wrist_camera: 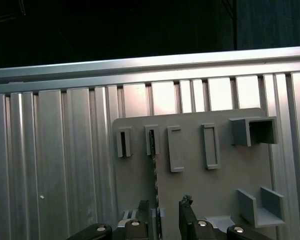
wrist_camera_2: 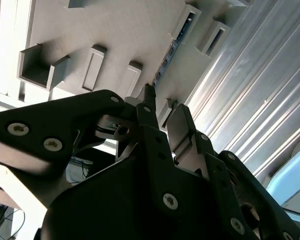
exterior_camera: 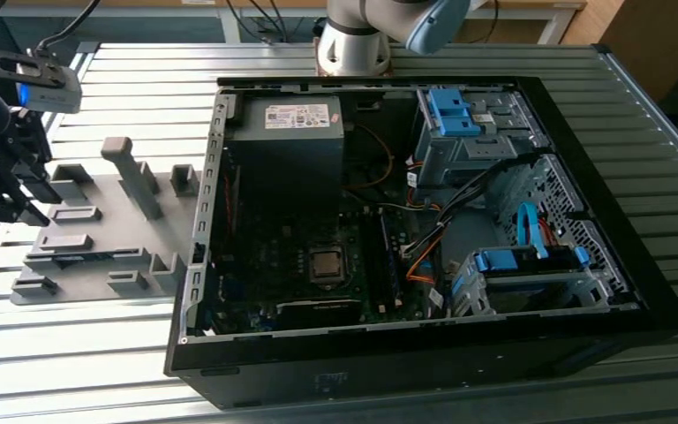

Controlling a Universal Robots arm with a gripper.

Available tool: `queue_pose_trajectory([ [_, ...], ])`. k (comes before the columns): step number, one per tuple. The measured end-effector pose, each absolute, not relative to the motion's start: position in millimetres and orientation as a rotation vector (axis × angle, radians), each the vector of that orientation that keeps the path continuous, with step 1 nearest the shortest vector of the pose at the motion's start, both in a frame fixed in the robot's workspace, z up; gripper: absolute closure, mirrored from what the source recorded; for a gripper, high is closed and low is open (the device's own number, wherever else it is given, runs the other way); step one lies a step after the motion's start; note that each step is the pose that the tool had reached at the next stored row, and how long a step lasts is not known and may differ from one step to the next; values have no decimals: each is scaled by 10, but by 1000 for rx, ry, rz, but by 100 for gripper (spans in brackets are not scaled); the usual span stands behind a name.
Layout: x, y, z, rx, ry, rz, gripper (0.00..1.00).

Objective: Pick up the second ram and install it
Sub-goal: 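Pick up the second ram and move it above second insertion slot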

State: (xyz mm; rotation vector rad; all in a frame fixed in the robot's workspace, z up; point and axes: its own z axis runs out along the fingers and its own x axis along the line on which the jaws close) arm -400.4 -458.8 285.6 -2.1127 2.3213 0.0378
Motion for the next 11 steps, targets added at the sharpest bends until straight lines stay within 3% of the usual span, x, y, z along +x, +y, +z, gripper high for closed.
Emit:
queue_pose_trajectory([
  [11, -4005, -4599, 2770, -2113, 2321, 38, 63],
])
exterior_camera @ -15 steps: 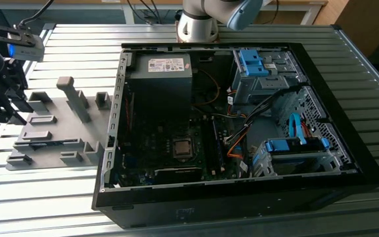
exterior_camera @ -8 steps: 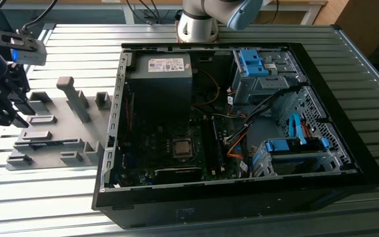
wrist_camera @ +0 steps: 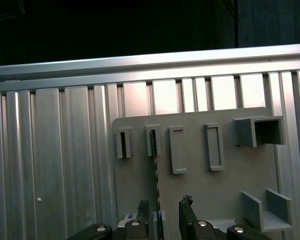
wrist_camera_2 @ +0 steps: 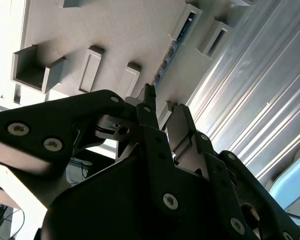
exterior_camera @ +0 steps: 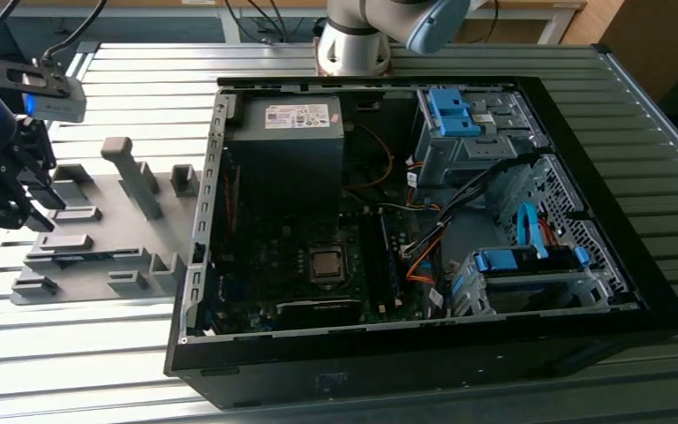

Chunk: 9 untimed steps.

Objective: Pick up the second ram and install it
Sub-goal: 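Pick up the second ram and move it above second insertion slot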

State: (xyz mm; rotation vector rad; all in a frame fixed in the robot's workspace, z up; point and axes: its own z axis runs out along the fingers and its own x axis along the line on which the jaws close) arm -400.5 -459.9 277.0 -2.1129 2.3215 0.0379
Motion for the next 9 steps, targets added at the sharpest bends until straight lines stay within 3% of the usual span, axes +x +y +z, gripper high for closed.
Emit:
queue_pose_trajectory([
  [9, -4005, -4599, 2710, -2113, 2321, 38, 63],
])
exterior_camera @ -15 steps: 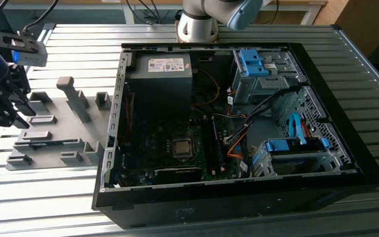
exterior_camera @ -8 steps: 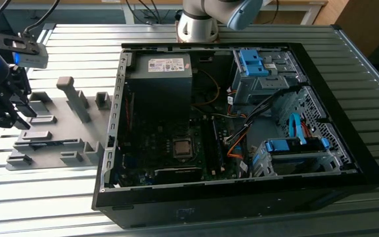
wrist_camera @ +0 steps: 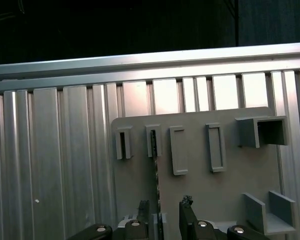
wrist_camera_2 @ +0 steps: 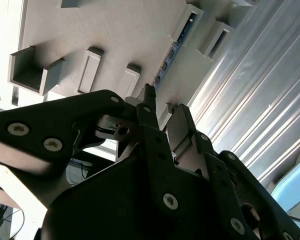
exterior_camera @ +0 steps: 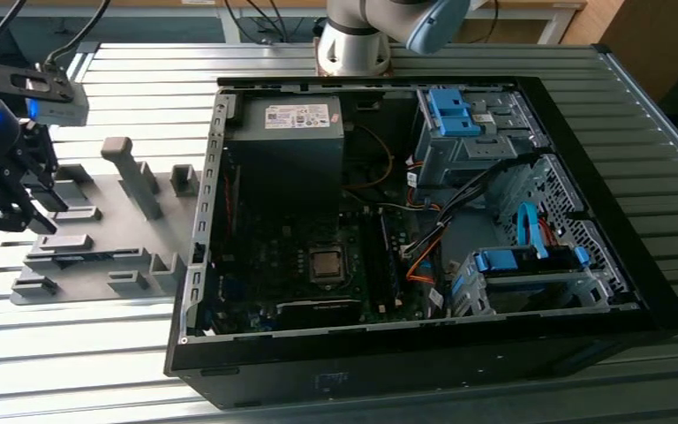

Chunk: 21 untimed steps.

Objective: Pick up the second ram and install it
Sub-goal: 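Pick up the second ram and move it above second insertion slot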

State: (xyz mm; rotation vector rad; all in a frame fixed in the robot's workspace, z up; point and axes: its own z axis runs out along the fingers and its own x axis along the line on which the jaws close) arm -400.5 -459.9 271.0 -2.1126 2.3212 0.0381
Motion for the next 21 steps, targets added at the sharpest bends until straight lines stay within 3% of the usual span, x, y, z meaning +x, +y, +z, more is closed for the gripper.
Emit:
queue_pose_trajectory([
  [21, -4022, -4644, 2381, -2123, 2312, 38, 63],
])
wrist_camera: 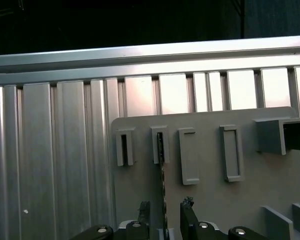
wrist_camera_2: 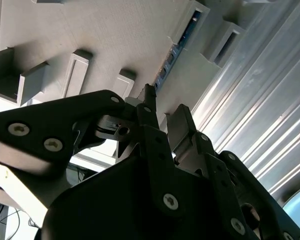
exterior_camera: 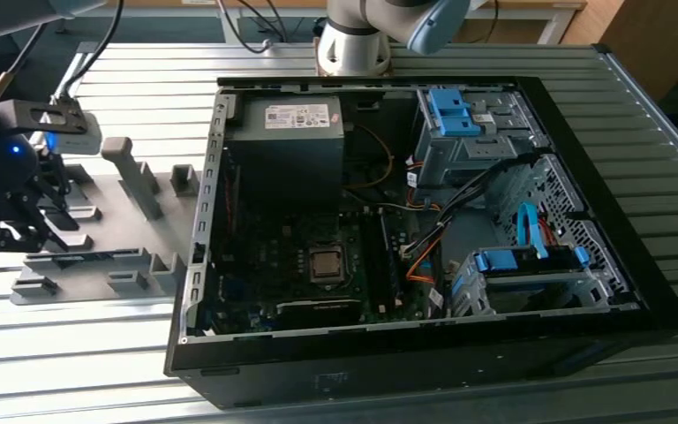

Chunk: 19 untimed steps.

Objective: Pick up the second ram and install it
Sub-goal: 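Pick up the second ram and move it above second insertion slot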

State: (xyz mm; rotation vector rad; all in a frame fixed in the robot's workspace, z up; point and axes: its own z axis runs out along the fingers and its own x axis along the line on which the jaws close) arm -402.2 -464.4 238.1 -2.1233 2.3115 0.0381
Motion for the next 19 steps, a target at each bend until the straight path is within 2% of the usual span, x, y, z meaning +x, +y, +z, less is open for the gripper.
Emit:
queue_pose_trajectory([
  [19, -4023, -4648, 2175, -2123, 2312, 38, 63],
])
